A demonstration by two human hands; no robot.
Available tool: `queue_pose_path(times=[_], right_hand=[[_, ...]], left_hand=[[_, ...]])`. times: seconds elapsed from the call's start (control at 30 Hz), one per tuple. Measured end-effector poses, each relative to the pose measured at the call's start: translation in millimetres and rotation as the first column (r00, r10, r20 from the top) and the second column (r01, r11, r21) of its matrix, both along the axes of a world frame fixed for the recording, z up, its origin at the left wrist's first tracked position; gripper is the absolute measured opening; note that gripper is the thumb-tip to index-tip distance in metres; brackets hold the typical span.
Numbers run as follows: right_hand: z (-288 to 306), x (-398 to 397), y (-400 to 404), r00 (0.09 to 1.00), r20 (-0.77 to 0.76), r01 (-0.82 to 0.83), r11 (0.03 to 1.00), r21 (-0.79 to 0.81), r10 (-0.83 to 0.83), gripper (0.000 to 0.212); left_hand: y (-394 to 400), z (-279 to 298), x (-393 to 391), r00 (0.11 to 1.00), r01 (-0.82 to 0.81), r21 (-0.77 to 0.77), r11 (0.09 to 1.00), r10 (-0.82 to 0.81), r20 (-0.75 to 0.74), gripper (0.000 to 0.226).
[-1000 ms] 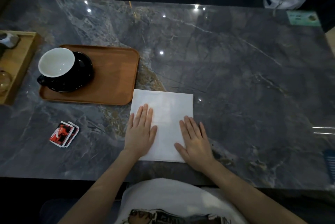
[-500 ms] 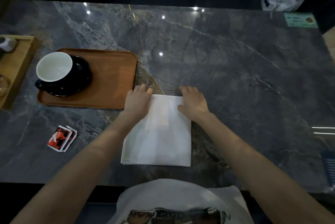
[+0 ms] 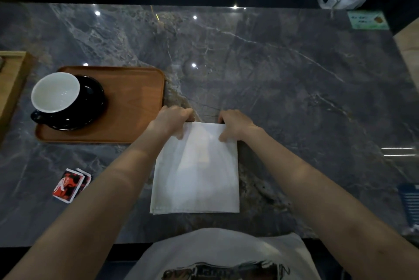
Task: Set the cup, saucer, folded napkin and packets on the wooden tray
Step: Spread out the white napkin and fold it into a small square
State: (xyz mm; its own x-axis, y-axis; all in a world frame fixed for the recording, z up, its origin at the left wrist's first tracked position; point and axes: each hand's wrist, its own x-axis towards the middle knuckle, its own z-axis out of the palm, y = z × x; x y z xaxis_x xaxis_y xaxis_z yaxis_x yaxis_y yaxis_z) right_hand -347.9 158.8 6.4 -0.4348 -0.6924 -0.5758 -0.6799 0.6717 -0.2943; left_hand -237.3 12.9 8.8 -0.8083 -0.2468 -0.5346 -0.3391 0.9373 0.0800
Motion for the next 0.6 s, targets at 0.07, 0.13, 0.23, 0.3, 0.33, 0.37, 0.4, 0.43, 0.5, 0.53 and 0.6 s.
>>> queue_pose_path(times=[0.07,0.13,0.23,0.3,0.33,0.37,0.4,0.43,0.5,0.53,0.6], right_hand=[[1.0,1.6,-2.5,0.998,-0.051,-0.034,0.999,0.041,0.036,0.041],[1.1,4.9,-2.8,0.995,-0.089,-0.040,0.998,0.038,0.043,0.034],[1.6,12.2,2.5,0.994,-0.100,-0.047,0.999,-0.025,0.044,0.019],[2.6,16.0,9.5,0.997,-0.068,-0.034,0.996,-0.078,0.028,0.011],[2.9,17.5,13.6,0.998,-0.061,-0.020,0.994,-0.105,0.013,0.011],[2.5,18.6,17.3,0.998,-0.064,-0.013,0.991,-0.132,0.004,0.013],[2.2,19.9,20.8,0.997,-0.074,-0.014,0.987,-0.160,0.002,0.015],[1.9,21.4,23.7,0.996,-0.086,-0.017,0.982,-0.189,0.001,0.015],[3.4,25.3,29.8,0.994,-0.110,-0.026,0.969,-0.246,-0.001,0.016],[5.2,27.4,33.2,0.993,-0.121,-0.028,0.961,-0.275,-0.005,0.017],[10.7,32.9,41.5,0.989,-0.147,-0.040,0.941,-0.337,-0.011,0.014]], left_hand=[[-2.1,0.3,-0.9,0.999,-0.008,0.022,1.000,0.007,0.041,0.058],[-3.7,0.8,1.6,0.998,-0.017,0.005,1.000,0.017,0.056,0.054],[-3.2,-1.6,10.3,0.998,-0.062,0.001,0.998,0.062,0.009,0.047],[-0.6,-1.7,17.4,0.994,-0.092,0.011,0.996,0.092,-0.063,0.042],[0.9,-1.3,20.8,0.991,-0.093,0.001,0.996,0.093,-0.101,0.038],[2.9,-0.9,24.2,0.987,-0.095,-0.015,0.995,0.093,-0.135,0.033],[5.6,-0.9,28.3,0.981,-0.105,-0.029,0.994,0.099,-0.165,0.029],[8.3,-1.3,32.4,0.975,-0.117,-0.044,0.992,0.106,-0.196,0.024],[15.5,-2.9,42.4,0.957,-0.112,-0.074,0.991,0.088,-0.276,0.018],[19.6,-4.1,48.0,0.939,-0.087,-0.093,0.992,0.050,-0.339,0.017],[25.9,-5.4,61.1,0.888,-0.034,-0.141,0.989,-0.035,-0.459,0.012]])
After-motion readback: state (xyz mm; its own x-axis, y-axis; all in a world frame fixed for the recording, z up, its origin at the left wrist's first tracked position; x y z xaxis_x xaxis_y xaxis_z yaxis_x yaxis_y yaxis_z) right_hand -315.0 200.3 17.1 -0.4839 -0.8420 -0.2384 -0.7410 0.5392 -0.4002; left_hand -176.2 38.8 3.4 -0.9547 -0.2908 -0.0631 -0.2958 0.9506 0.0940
